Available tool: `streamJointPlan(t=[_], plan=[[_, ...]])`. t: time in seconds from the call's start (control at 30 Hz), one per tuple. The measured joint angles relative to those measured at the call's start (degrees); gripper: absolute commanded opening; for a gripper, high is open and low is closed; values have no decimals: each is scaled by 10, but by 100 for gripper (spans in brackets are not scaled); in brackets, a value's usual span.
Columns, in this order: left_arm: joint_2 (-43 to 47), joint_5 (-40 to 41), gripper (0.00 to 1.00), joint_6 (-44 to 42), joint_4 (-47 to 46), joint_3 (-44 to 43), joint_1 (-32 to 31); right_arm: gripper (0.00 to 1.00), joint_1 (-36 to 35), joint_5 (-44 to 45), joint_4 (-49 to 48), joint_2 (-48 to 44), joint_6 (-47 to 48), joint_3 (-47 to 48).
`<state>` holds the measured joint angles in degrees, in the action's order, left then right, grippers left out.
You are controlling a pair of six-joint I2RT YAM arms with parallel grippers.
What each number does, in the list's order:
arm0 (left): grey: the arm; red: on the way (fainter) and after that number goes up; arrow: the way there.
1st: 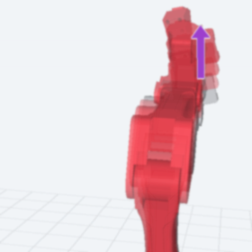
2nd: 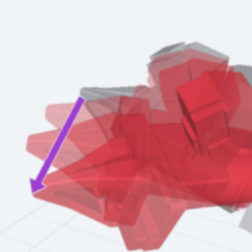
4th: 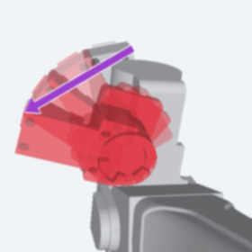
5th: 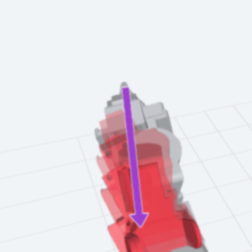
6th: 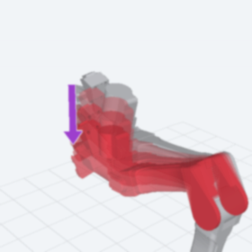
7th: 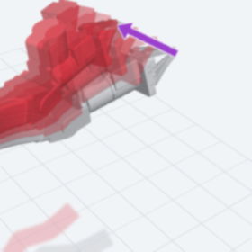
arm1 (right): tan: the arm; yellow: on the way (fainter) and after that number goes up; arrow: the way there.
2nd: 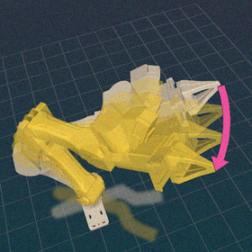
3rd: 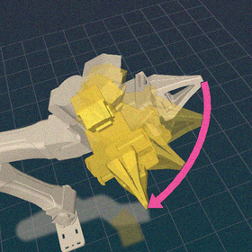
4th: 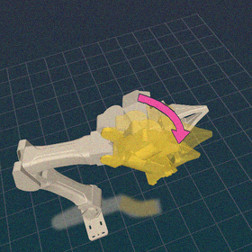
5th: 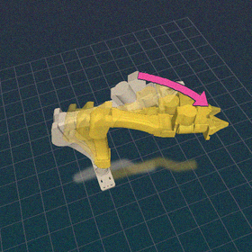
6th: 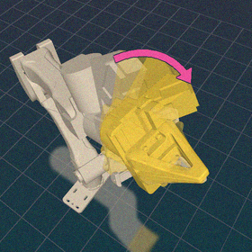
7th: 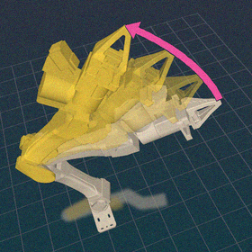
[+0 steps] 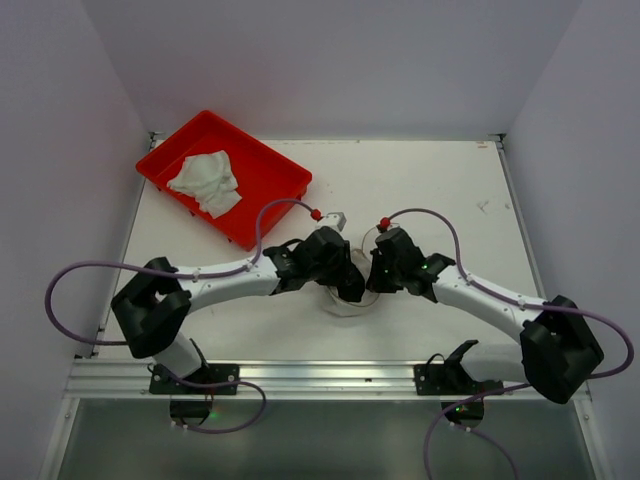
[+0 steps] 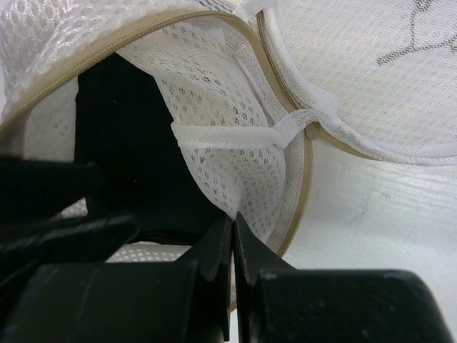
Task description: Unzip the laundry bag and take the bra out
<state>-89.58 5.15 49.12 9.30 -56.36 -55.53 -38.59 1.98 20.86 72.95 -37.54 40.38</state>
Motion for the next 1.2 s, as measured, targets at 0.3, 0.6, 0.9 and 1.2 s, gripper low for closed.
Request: streamJointPlan(t=[0.3,0.6,0.9,1.2], plan=[[-95,42,72,-2,26,-47,-1,0,0,-1,-7,-36,-10,-26],[-165,89,80,-2,49,-114,-1,0,0,-18,-34,-32,-23,-33],[-209,128,16,1,56,-137,-5,0,0,-32,-68,-14,-35,-40],[-189,131,0,2,43,-114,-4,0,-4,-39,-68,-12,-38,-40]])
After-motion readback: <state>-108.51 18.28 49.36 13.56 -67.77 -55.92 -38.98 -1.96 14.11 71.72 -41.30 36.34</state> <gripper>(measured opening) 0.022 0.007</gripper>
